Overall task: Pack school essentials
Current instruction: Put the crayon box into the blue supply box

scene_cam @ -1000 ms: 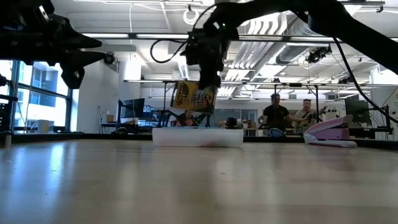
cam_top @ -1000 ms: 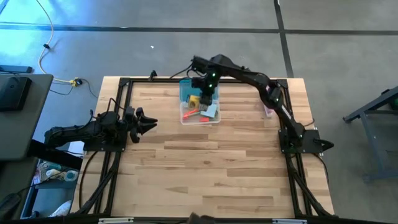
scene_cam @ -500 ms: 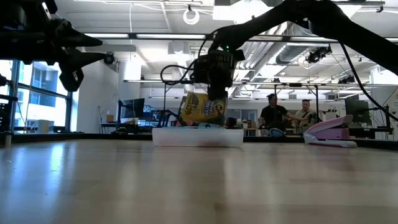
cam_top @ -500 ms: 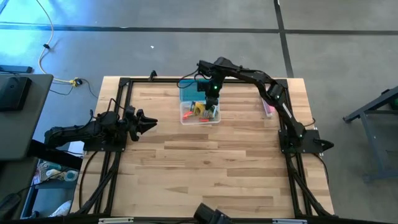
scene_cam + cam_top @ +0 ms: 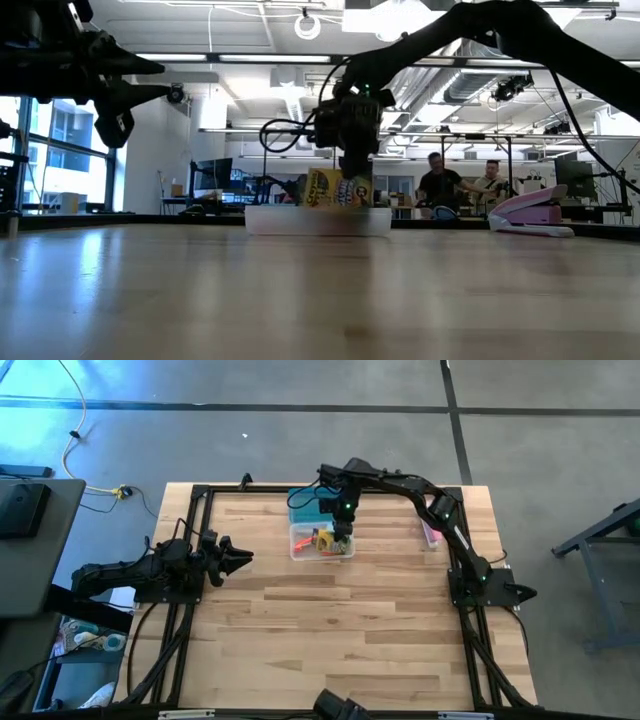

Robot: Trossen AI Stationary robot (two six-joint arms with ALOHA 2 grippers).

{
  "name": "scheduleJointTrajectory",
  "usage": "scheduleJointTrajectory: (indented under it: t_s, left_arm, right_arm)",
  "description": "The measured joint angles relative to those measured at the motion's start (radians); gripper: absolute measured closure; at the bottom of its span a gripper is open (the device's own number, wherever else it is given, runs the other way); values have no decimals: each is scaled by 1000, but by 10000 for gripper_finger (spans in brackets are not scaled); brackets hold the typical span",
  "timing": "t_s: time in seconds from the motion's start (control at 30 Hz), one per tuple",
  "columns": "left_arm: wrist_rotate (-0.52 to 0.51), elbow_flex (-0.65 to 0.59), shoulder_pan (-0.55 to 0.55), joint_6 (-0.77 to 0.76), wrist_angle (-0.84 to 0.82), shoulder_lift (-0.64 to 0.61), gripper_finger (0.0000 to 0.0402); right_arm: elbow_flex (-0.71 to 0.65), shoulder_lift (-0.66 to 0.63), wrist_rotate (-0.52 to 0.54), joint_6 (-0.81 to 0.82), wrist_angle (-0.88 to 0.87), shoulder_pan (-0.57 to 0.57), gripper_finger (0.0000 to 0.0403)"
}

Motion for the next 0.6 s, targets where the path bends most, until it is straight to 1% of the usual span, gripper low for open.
scheduleJointTrajectory:
  t_s: [0.2,0.27,0.43,0.6]
  left_arm:
    - [0,0,0,-1,0,0,284]
    - [0,0,0,-1,0,0,284]
    - [0,0,0,-1,0,0,284]
    - [0,0,0,-2,0,0,284]
  right_arm:
    - [0,0,93,4,9,-3,259]
    - [0,0,99,5,9,-7,246]
    - [10,0,100,11,3,-17,231]
    - [74,0,100,60,-12,-34,230]
